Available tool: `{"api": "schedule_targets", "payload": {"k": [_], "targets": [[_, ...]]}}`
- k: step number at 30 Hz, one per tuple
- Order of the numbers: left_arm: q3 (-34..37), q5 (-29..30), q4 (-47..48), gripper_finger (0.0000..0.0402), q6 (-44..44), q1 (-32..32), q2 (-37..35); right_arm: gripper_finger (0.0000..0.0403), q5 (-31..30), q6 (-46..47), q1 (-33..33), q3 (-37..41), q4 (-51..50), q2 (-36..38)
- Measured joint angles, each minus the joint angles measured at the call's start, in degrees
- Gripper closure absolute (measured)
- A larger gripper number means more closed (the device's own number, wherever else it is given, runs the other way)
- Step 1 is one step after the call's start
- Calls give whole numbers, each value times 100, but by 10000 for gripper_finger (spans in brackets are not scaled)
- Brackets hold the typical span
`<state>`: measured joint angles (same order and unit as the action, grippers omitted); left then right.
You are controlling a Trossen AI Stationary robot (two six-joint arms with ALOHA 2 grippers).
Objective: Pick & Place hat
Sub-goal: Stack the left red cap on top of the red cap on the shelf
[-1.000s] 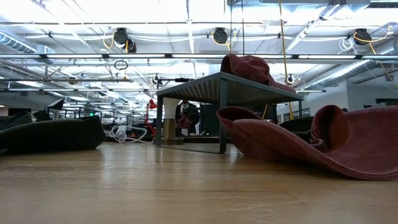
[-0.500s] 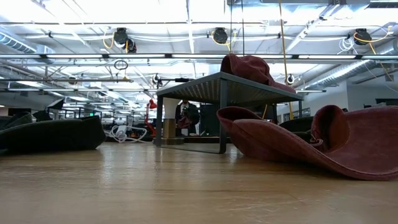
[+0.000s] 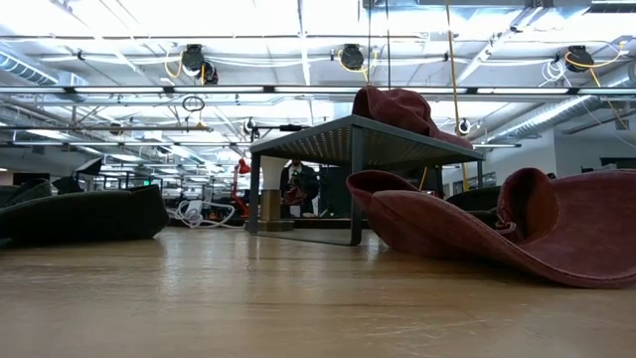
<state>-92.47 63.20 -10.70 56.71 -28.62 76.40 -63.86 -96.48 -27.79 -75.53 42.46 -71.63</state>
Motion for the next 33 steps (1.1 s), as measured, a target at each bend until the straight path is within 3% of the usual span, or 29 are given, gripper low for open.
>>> {"api": "schedule_targets", "payload": {"k": [6,15,22,27,33], "targets": [[0,-17,185,137,-113,0,37,402,264,181,149,0,13,-375],[2,-24,1434,141,-1271,49,57,402,263,497,212,0,17,-603],[4,-64,1366,146,-1516,393,195,402,263,701,184,0,15,-610],[13,-219,1378,175,-1474,491,293,402,242,705,185,0,13,-610],[1,-455,1320,244,-1554,487,273,402,239,690,229,0,-52,-610]]}}
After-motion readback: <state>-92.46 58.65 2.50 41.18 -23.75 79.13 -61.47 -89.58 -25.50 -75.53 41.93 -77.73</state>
